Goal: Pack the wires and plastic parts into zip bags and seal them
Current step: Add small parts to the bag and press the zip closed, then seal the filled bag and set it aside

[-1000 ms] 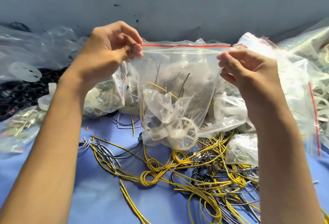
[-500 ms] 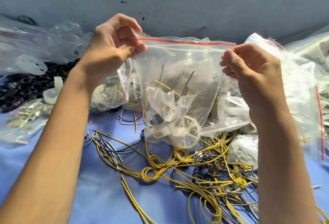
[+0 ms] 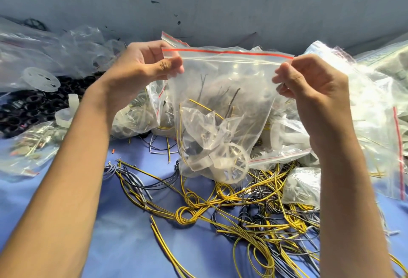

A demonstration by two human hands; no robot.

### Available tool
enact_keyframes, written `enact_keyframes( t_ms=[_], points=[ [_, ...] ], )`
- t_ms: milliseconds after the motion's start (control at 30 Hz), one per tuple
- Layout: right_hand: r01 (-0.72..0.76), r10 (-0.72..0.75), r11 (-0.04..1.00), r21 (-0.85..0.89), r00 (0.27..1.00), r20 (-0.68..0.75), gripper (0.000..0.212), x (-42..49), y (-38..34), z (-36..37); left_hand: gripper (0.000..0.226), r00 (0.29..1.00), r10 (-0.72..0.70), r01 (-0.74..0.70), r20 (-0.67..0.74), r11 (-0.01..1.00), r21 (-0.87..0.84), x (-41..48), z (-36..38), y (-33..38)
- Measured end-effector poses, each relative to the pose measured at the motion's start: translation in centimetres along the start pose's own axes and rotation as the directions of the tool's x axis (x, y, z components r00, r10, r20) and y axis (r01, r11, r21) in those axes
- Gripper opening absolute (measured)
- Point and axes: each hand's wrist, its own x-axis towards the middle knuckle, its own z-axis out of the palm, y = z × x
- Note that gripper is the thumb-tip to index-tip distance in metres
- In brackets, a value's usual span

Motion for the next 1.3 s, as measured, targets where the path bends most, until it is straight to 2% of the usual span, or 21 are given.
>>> enact_keyframes(
  t_ms=[67, 200, 300, 467, 700, 833, 1000, 1300],
  points=[
    [0.010, -0.010, 1.000, -0.004, 1.000, -0.003, 0.013, 0.0, 0.0, 0.0, 0.014, 1.000, 0.013, -0.012, 0.012, 1.000, -0.023, 0.0, -0.1, -0.1],
    [0.053, -0.055, 0.998, -0.041, 0.997, -0.050, 0.015, 0.0, 0.0, -0.1, 0.005, 0.996, 0.064, -0.066, -0.055, 0.997, -0.047, 0.1, 0.2, -0.3],
    [0.071, -0.075, 0.996, -0.053, 0.993, -0.087, 0.013, 0.0, 0.0, 0.0, 0.007, 0.989, 0.119, -0.121, -0.087, 0.992, -0.021, 0.3, 0.9, -0.1],
    [0.014, -0.015, 0.998, -0.056, 1.000, -0.017, 0.015, -0.1, 0.1, 0.5, 0.003, 0.993, 0.095, -0.094, -0.074, 0.995, 0.018, 0.4, 1.4, 0.0],
    [0.062, -0.065, 0.993, -0.101, 0.998, -0.025, 0.016, -0.1, 0.1, 0.6, 0.003, 0.989, 0.130, -0.128, -0.075, 0.991, 0.028, 0.4, 2.1, -0.1],
    [0.093, -0.095, 0.993, -0.072, 0.995, -0.026, 0.017, -0.1, -0.1, 0.6, 0.016, 0.979, 0.169, -0.173, -0.117, 0.985, -0.024, 0.5, 2.2, 0.1],
    [0.060, -0.060, 0.998, 0.004, 0.998, 0.037, 0.011, -0.3, -0.1, 0.7, 0.003, 0.982, 0.160, -0.161, -0.096, 0.987, 0.001, 0.5, 2.7, 0.1],
    [0.134, -0.131, 0.989, -0.061, 0.990, 0.051, 0.016, -0.4, -0.2, 0.6, 0.011, 0.979, 0.184, -0.187, -0.084, 0.982, -0.029, 0.5, 3.4, 0.3]
  ],
)
